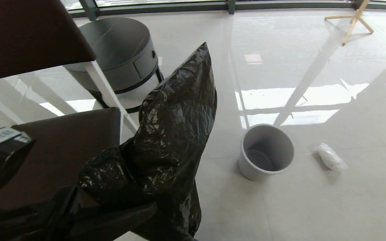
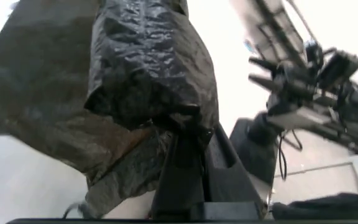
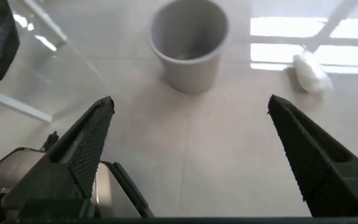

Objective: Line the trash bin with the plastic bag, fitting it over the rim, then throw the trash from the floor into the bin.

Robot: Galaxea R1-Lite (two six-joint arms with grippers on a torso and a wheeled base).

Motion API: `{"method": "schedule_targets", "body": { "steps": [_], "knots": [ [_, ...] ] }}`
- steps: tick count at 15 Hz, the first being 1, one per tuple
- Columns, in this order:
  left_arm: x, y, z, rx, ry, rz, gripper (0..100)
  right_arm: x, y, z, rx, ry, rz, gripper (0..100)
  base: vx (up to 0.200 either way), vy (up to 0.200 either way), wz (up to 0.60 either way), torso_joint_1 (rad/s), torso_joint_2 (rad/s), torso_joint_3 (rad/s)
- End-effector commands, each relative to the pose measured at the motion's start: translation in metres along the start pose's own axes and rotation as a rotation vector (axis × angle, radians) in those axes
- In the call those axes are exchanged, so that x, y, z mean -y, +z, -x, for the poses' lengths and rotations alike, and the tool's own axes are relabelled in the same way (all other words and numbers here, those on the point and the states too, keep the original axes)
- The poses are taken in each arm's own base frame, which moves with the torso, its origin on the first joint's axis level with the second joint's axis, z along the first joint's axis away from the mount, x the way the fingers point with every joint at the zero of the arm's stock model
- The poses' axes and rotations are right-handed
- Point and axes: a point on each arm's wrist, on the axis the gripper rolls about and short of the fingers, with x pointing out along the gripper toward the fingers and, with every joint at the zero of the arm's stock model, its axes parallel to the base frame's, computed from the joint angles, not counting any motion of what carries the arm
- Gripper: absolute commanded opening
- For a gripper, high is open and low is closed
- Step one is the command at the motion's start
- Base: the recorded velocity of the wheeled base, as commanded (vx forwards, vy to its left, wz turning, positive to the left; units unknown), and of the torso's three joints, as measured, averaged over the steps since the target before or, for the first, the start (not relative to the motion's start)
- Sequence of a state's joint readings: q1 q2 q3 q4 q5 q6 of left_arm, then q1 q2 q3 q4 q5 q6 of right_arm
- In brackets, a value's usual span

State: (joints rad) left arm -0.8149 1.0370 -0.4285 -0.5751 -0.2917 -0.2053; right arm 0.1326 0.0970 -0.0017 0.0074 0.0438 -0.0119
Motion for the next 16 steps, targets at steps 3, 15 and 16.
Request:
{"method": "schedule_targets", "body": {
  "steps": [3,15,16],
  "knots": [
    [-0.014,-0.014,-0.05,-0.044,-0.013,0.026,0,0.0,0.0,0.0,0.0,0.0,0.0,100,0.0,0.0,-0.6,0.007,0.0,0.002],
    [-0.008,-0.029,-0.077,-0.133,-0.061,0.039,0,0.0,0.0,0.0,-0.002,0.002,0.0,100,0.167,0.0,0.1,0.002,0.0,0.0],
    [-0.008,-0.031,-0.077,-0.14,-0.063,0.039,0,0.0,0.0,0.0,0.0,0.0,0.0,100,0.0,0.0,0.6,0.002,0.0,0.002]
  ]
}}
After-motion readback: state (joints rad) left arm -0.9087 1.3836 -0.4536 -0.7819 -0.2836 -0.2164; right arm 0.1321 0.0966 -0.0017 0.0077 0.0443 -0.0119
